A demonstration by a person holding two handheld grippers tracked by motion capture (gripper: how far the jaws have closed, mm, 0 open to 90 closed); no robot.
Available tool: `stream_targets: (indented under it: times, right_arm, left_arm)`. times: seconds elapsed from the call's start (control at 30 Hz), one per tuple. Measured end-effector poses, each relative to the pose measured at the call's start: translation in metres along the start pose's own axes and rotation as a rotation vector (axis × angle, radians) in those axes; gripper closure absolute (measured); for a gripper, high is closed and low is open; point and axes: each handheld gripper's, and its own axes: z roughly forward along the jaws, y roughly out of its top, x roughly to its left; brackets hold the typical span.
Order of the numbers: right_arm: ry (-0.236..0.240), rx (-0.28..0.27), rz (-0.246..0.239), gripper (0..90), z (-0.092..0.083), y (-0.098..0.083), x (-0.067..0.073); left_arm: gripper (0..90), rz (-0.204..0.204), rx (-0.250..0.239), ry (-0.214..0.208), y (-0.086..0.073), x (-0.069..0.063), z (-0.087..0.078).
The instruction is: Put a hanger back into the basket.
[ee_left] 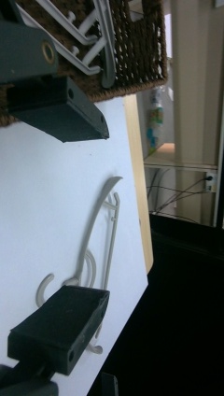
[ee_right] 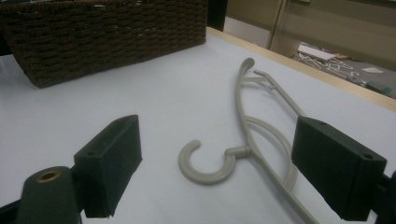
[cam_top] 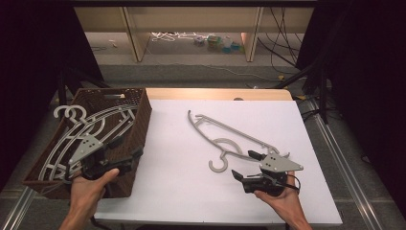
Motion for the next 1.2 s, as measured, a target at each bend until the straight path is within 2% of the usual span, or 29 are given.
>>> stream_targets:
  times: [0.07,0.23,0.27,0.33,0.4,0.43,0.5,0.53,0.6,0.7,0.77,0.87,0.9,0.93,1.07,1.2]
  right_arm:
    - [0.009,0.011,0.002,16.9,0.0,-0.001,-0.001]
    - [0.024,0.015,0.006,16.9,0.002,-0.003,0.0]
    - [0.007,0.0,-0.015,16.9,0.002,-0.003,-0.001]
    - [0.012,0.003,-0.014,16.9,0.003,-0.004,-0.001]
    - [0.011,0.005,-0.011,16.9,0.003,-0.004,0.0]
    - [0.018,0.016,0.001,16.9,0.003,-0.004,0.0]
    - [0.022,0.02,0.002,16.8,0.003,-0.004,0.0]
    - [0.015,0.015,0.002,16.5,0.004,-0.005,0.0]
    - [0.018,0.015,0.0,16.5,0.005,-0.005,0.001]
    - [0.019,0.028,-0.01,16.4,0.004,-0.005,0.001]
    - [0.018,0.014,-0.026,16.3,0.005,-0.005,0.0]
    - [0.003,0.02,-0.034,16.1,0.005,-0.006,0.001]
    - [0.013,0.027,-0.025,16.1,0.005,-0.006,0.001]
    - [0.021,0.039,-0.02,16.1,0.005,-0.006,0.001]
    - [0.011,0.046,-0.025,16.0,0.005,-0.006,-0.003]
    - [-0.001,0.104,-0.032,16.1,0.01,-0.006,-0.015]
  left_arm:
    - [18.5,-0.009,0.001,-0.017,-0.008,-0.002,0.005]
    - [18.4,0.032,-0.005,-0.053,-0.021,-0.008,0.01]
    - [18.3,0.036,-0.008,-0.053,-0.023,-0.01,0.011]
    - [18.2,0.049,-0.005,-0.07,-0.028,-0.013,0.013]
    - [18.2,0.063,-0.027,-0.087,-0.031,-0.013,0.015]
    - [18.2,0.054,-0.019,-0.072,-0.033,-0.015,0.013]
    - [18.3,0.068,-0.04,-0.06,-0.037,-0.018,0.013]
    - [18.3,0.078,-0.043,-0.058,-0.04,-0.02,0.013]
    - [18.2,0.133,-0.039,-0.059,-0.045,-0.024,0.015]
    - [17.4,0.157,-0.021,-0.083,-0.049,-0.027,0.018]
    - [17.3,0.175,-0.025,-0.098,-0.051,-0.026,0.02]
    - [17.3,0.158,-0.026,-0.104,-0.055,-0.027,0.021]
    - [17.2,0.167,-0.024,-0.104,-0.054,-0.026,0.021]
    - [17.1,0.157,-0.029,-0.1,-0.054,-0.026,0.021]
    - [15.9,0.155,-0.042,-0.103,-0.054,-0.025,0.019]
    - [15.9,0.18,-0.035,-0.123,-0.055,-0.027,0.021]
